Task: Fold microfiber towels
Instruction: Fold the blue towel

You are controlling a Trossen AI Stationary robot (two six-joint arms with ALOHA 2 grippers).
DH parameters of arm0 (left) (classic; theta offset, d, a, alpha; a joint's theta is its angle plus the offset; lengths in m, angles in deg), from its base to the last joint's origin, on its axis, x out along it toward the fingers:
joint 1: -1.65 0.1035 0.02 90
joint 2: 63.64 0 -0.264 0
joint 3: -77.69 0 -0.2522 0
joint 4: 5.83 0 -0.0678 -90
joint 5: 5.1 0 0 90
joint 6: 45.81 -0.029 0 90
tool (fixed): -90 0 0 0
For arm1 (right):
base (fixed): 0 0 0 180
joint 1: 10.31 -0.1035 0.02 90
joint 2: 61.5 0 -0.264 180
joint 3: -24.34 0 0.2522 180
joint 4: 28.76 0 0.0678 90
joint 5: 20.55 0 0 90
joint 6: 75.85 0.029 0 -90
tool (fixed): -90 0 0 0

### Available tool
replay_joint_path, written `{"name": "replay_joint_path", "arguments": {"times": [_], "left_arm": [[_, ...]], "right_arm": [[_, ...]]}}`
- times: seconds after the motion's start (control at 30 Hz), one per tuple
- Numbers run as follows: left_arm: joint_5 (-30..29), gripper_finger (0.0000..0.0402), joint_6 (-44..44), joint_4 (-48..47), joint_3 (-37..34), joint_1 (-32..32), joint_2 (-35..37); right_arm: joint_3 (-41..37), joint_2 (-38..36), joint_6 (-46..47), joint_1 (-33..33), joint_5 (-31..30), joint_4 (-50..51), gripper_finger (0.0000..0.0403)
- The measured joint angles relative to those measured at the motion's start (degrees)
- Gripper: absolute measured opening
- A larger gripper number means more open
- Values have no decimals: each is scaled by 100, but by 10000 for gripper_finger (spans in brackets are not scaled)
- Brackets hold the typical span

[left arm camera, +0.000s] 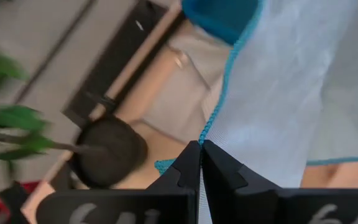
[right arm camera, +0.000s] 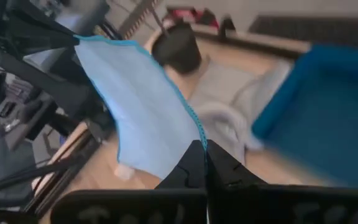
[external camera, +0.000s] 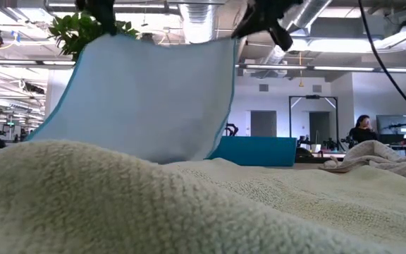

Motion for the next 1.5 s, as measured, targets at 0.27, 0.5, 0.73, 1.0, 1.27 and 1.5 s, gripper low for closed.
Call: {"name": "replay_joint_path", "arguments": {"times": [0.27,0.5,0.73,1.0,1.27,1.5], "left_arm": [[-704,0,-336,-227,1097,-2,-6],[-1412,0,-1155,86,1350,-2,-11],[-2110,0,-2272,1059,1354,102,-125],[-2024,0,-2455,1183,1352,-191,-184],[-934,0,-958,-2,1352,-839,-186],[-49,0,432,-686,1293,-1548,-186]], "right_arm": [[1064,-8,-893,178,-509,847,4],[1691,0,-1549,490,-794,1026,3],[2208,84,-2077,931,-818,1032,2],[2243,29,-2012,500,-834,1830,2],[2228,118,-1126,-339,-801,3219,4],[2227,119,-427,-1108,-787,3733,4]]}}
